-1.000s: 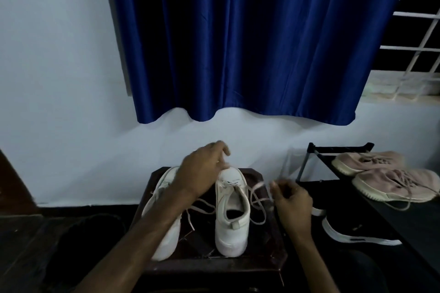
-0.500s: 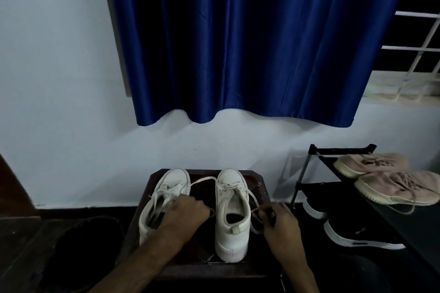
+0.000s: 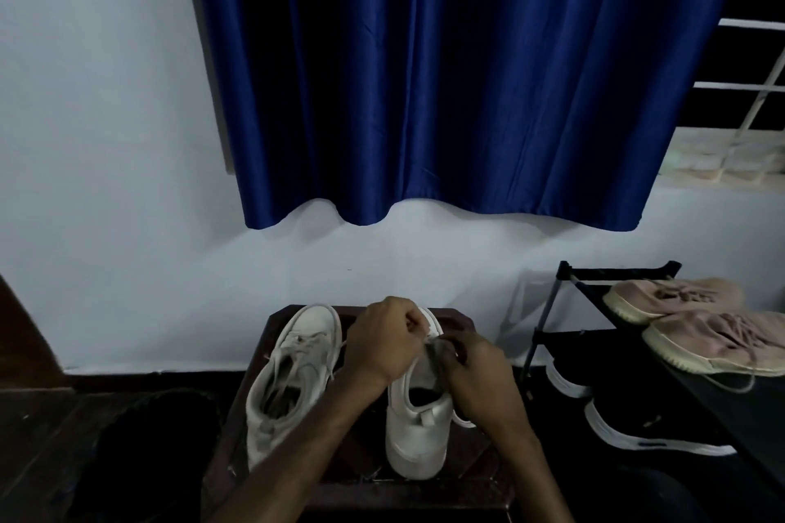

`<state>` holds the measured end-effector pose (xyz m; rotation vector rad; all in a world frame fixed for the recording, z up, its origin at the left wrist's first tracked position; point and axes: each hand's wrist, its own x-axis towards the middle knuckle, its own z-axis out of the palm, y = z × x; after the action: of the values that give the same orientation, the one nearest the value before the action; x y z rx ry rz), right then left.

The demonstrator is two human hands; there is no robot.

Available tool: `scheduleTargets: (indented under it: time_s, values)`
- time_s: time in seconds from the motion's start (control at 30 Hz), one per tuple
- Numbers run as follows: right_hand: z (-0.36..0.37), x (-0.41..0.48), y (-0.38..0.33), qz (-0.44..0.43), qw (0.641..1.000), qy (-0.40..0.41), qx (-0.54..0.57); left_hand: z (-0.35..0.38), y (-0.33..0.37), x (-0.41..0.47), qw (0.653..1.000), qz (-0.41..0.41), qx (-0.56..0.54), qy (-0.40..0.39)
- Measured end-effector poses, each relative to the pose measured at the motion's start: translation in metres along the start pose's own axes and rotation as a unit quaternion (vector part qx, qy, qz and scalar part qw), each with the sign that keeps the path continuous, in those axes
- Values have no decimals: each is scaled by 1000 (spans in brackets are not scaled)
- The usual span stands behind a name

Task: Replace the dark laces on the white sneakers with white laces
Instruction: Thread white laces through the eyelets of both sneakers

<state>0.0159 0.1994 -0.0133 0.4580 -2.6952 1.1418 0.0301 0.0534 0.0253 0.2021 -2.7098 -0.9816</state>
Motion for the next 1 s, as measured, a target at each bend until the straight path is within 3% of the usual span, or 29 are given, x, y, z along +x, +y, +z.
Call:
scheduleTargets:
  time_s: [0.1,0.2,0.47,0.77,1.0]
  values:
    - [-2,-1,9,65,995,-5,75,10,0,-3,999,-30,6,-42]
    - [0,1,16,102,984,-19,144,16,2,-6,998,-36,42,-35]
    - [2,3,25,133,950,-29,279,29,3,-4,999,-40,30,-17]
    - [-5,1,25,127,948,-19,291,33,8,-3,998,-14,53,-17]
    - [-5,3,32,207,905,-24,370,37,12,-8,999,-7,50,18]
